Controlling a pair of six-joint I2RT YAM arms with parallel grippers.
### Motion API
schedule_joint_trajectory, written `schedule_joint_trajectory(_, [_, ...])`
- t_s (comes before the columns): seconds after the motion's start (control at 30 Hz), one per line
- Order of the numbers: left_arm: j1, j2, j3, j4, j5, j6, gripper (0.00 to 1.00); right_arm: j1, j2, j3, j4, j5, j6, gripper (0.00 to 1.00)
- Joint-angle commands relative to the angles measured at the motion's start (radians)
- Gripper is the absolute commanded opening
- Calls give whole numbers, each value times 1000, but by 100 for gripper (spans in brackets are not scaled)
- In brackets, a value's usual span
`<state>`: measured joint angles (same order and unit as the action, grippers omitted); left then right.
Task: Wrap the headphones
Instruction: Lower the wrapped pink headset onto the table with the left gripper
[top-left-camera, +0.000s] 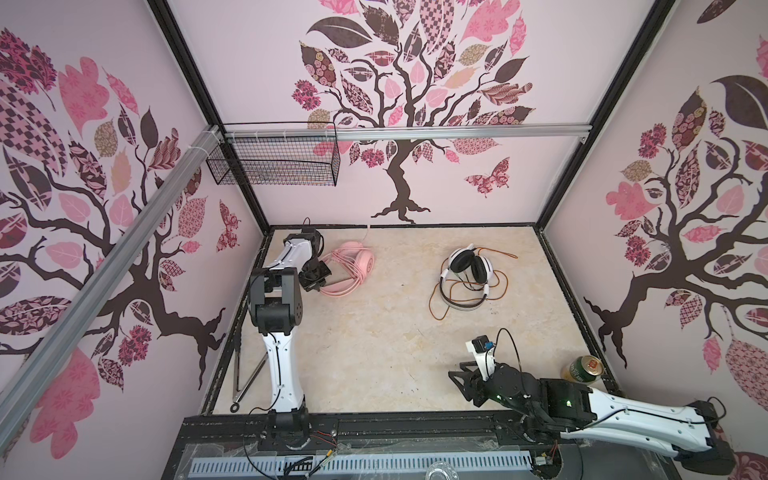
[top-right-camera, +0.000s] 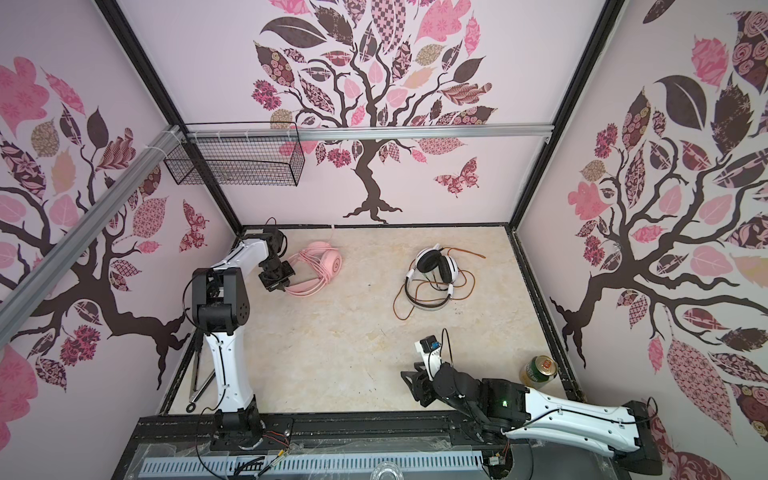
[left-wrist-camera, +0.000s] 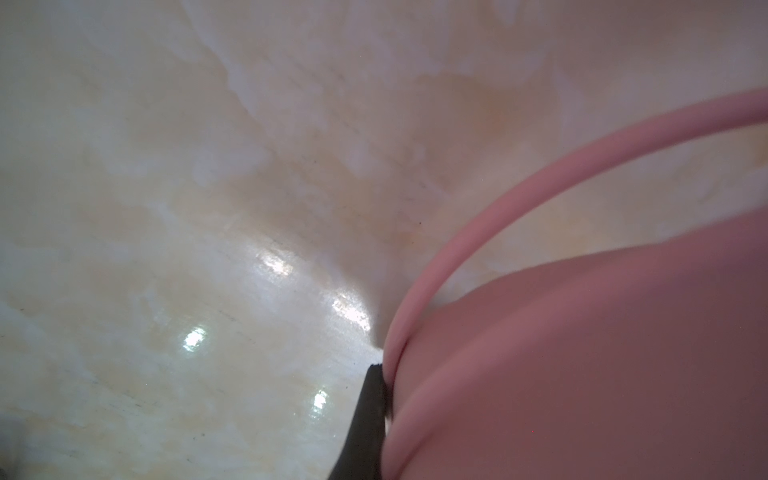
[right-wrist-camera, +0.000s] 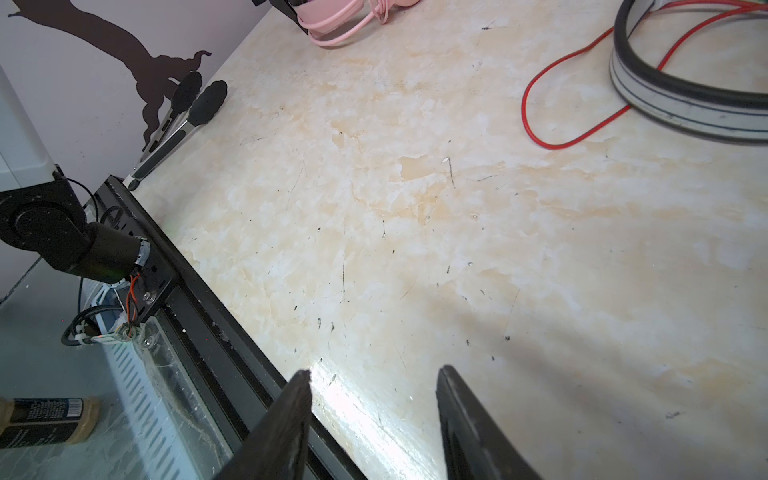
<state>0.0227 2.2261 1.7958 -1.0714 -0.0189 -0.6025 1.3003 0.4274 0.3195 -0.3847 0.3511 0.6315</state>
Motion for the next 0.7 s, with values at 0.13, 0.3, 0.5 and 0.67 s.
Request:
schedule_joint_trajectory(0.13, [-1, 15, -30, 18, -15, 3, 10, -1, 0, 43, -17, 22, -8, 52])
schedule_joint_trajectory(0.3, [-1, 7, -32, 20, -20, 2, 22, -1, 6, 45, -16, 17, -8, 53])
schedule_joint_trajectory(0.5, [-1, 3, -31, 18, -24, 7, 28, -1, 5, 44, -16, 16, -8, 53])
schedule_joint_trajectory(0.67, [-1, -2, -26, 16, -26, 10, 38, -1, 11, 49, -13, 18, -12, 53])
